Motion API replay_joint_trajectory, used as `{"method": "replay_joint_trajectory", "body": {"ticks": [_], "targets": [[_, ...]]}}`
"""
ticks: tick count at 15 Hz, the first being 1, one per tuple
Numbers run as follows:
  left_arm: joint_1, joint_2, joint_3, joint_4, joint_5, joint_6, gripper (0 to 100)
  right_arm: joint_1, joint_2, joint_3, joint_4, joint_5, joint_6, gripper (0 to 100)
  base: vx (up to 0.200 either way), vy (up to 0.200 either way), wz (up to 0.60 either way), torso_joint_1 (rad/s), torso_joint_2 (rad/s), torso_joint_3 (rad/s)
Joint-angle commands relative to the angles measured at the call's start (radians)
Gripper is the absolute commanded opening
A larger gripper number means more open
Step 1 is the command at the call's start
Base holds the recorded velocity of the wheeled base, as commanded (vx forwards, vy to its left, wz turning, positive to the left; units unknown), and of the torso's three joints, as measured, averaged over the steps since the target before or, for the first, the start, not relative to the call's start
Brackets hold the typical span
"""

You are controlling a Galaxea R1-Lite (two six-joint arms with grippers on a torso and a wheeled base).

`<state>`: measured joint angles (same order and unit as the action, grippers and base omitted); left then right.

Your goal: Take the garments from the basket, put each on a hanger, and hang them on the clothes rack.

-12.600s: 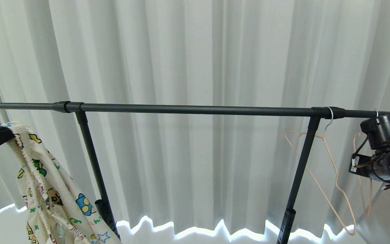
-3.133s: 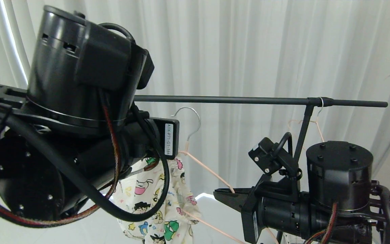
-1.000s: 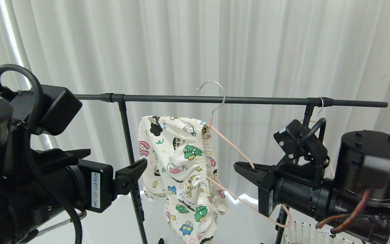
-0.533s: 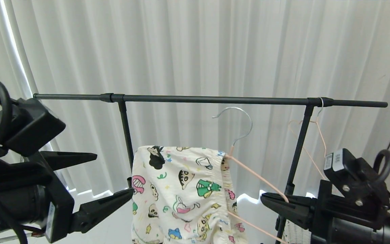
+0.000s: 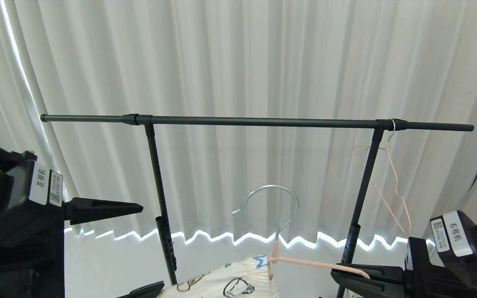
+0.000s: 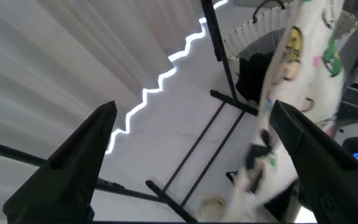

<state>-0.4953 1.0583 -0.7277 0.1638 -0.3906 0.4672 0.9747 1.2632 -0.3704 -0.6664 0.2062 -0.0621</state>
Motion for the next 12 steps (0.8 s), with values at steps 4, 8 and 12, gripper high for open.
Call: {"method": "replay_joint_trajectory", "body": {"ticks": [4,8,12], "targets": [[-0.091,-0.012,0.008,-0.001,-0.016,-0.006,100,0.004,0.004,0.004,-0.001,-0.007,0.012,0,0.0,0.0,0.0,0.0,0.0,0.0],[-0.066,-0.069,0.007,-0.001,-0.017,-0.05,100,-0.013,-0.002,0.008,-0.004,-0.008,0.027,0,0.0,0.0,0.0,0.0,0.0,0.0],[-0.081,-0.095,0.039,-0.001,-0.083,-0.048,100,-0.028,-0.005,-0.004,-0.007,-0.008,0.025,0,0.0,0.0,0.0,0.0,0.0,0.0]]}}
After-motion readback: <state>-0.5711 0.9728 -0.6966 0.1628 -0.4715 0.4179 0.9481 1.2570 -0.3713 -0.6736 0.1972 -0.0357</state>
